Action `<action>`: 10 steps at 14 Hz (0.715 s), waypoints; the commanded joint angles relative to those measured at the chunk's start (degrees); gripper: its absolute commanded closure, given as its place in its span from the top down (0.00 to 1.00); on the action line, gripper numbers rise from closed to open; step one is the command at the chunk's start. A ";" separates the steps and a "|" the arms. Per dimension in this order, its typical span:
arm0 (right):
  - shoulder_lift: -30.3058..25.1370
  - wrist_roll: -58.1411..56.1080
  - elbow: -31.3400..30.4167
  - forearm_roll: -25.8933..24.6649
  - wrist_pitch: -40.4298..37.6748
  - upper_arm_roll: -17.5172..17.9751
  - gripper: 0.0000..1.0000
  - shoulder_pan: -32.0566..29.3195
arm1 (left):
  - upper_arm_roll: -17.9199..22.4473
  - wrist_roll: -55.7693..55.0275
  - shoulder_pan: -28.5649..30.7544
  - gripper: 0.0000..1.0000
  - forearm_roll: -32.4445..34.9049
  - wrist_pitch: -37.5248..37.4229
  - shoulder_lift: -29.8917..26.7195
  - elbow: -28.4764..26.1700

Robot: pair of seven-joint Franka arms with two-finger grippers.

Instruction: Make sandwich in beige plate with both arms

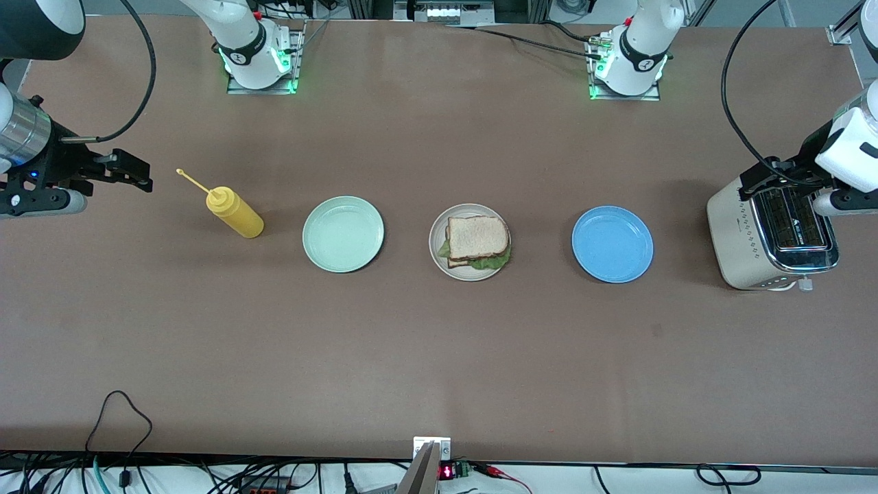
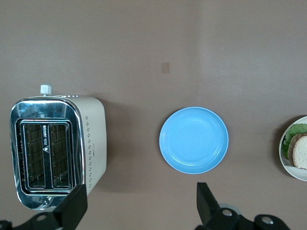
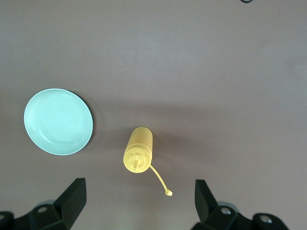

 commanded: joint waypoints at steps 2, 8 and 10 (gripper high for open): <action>-0.62 0.12 0.08 -0.17 0.48 0.10 1.00 0.32 | -0.25 0.30 -0.12 1.00 -0.56 -0.62 -0.42 -0.49; -0.62 0.12 0.17 -0.43 0.74 0.10 1.00 1.28 | 0.37 0.12 3.03 1.00 -0.74 -1.94 -0.42 0.39; -0.62 0.12 0.17 -0.43 0.66 0.10 1.00 1.28 | 0.10 0.47 3.22 1.00 -0.65 -5.52 -0.94 0.47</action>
